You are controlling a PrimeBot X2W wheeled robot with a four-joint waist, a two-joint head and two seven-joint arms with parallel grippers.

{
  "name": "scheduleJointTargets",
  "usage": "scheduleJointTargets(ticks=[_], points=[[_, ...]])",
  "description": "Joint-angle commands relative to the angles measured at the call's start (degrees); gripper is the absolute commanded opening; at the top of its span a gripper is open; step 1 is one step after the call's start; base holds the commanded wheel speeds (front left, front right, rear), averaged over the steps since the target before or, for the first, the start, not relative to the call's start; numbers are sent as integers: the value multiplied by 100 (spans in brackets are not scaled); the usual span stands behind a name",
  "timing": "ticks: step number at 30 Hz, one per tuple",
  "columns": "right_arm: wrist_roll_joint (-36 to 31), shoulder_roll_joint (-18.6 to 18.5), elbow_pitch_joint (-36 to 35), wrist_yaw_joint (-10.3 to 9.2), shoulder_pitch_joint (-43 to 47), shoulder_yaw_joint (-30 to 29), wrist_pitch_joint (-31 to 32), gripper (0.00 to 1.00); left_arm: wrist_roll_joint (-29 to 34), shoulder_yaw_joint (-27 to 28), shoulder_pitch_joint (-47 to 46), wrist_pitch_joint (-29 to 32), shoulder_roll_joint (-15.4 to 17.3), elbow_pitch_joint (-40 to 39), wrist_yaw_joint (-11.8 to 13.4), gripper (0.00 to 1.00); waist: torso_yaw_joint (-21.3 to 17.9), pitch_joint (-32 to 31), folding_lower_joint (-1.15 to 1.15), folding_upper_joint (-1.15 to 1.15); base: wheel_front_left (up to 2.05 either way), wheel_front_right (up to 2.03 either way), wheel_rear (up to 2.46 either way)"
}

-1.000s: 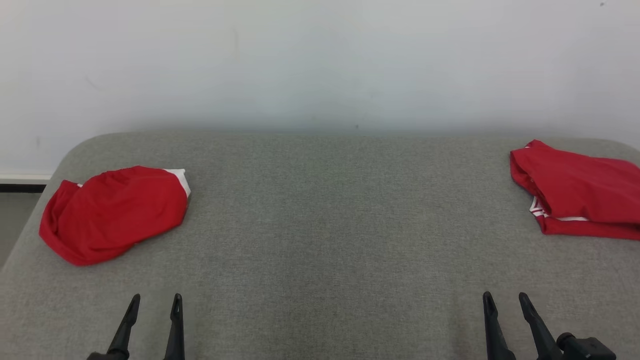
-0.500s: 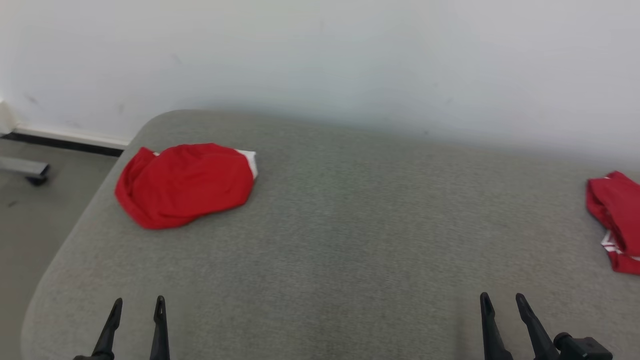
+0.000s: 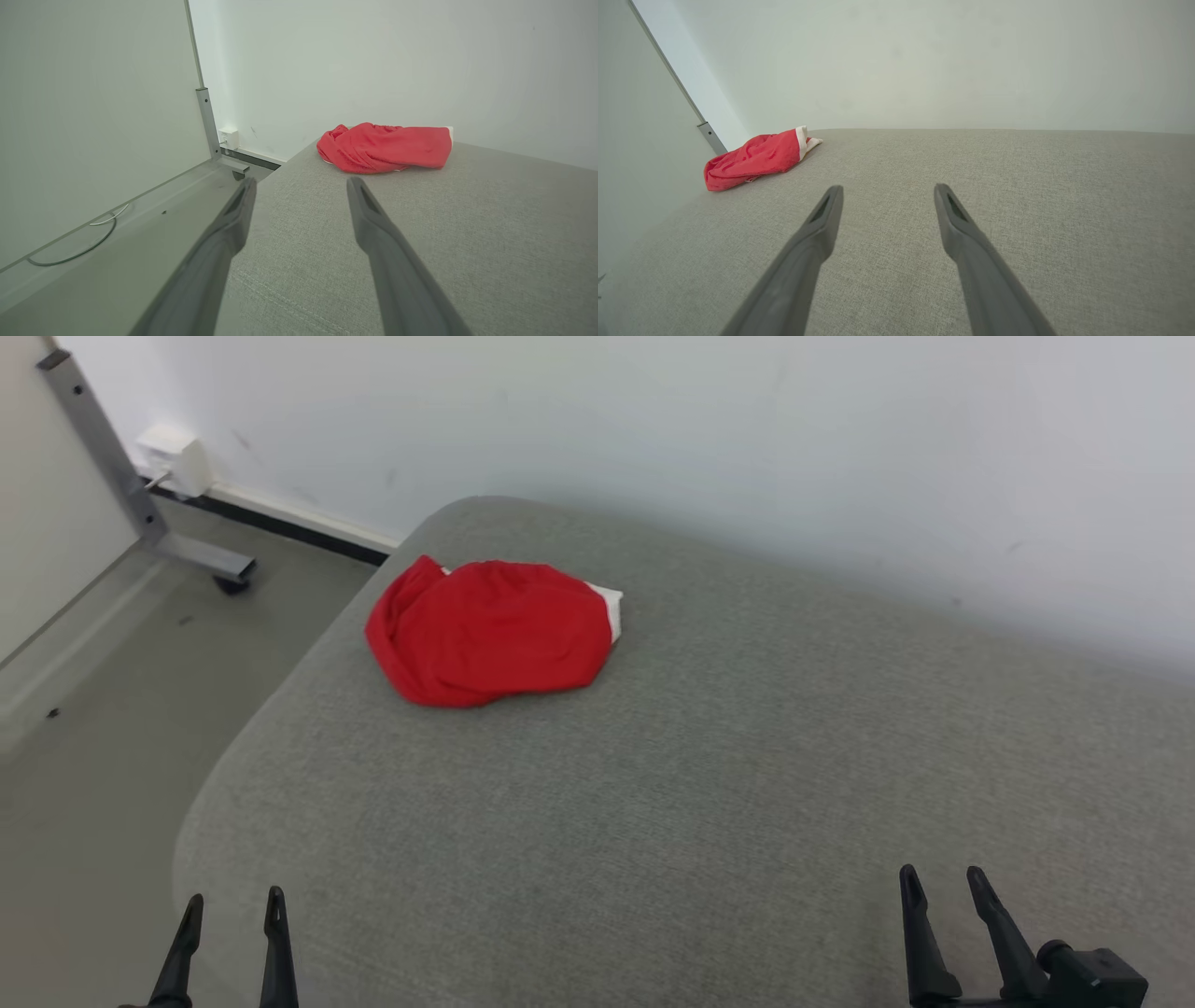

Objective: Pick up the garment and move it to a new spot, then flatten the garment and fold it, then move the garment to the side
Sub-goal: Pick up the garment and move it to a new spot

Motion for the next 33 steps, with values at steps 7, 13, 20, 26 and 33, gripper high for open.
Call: scheduleJointTargets(ticks=[7,13,20,26,33], points=[[-12,-37,-13,-17,-118,45,26,100,25,116,51,-18,-52,-55,3,100,417,205,0,0,0,0,0],[-18,-84,0,-17,-197,116,43,100,33,247,72,-18,-85,-112,15,100,434,263,0,0,0,0,0],[-42,-123,-29,-17,-227,55,46,100,-18,303,-179,-17,-85,-46,-14,100,310,338,0,0,0,0,0],[-156,-271,-279,-17,-454,-64,164,100,-180,259,-1144,-17,167,118,-77,100,-266,823,0,0,0,0,0],[-257,-346,-559,-17,-784,-226,213,100,-499,112,-2615,-17,750,605,-111,100,-1036,1534,0,0,0,0,0]])
